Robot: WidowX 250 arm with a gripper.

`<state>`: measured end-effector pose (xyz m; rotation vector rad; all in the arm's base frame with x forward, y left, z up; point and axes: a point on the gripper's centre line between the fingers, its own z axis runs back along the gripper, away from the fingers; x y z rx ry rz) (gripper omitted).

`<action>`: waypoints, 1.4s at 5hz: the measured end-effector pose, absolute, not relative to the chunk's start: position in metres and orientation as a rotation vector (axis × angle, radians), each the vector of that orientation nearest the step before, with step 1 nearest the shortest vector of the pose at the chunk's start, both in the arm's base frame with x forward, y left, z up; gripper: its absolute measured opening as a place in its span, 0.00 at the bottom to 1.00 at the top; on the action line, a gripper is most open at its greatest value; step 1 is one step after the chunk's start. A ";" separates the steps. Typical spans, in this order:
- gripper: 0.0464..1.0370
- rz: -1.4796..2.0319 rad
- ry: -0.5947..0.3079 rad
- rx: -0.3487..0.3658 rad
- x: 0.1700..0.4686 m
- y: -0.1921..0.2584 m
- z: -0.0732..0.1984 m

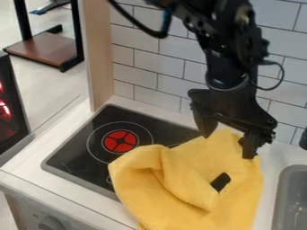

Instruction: Fold the cloth from life to rithg

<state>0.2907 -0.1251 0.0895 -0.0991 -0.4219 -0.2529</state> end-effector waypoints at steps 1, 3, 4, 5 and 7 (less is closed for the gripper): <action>0.96 -0.062 -0.460 -0.073 0.317 -0.125 0.073; 0.96 0.087 -0.496 -0.058 0.342 -0.135 0.048; 0.96 0.123 -0.506 -0.038 0.347 -0.150 0.041; 0.96 0.128 -0.502 -0.062 0.351 -0.163 0.039; 0.96 0.133 -0.469 -0.070 0.361 -0.172 0.026</action>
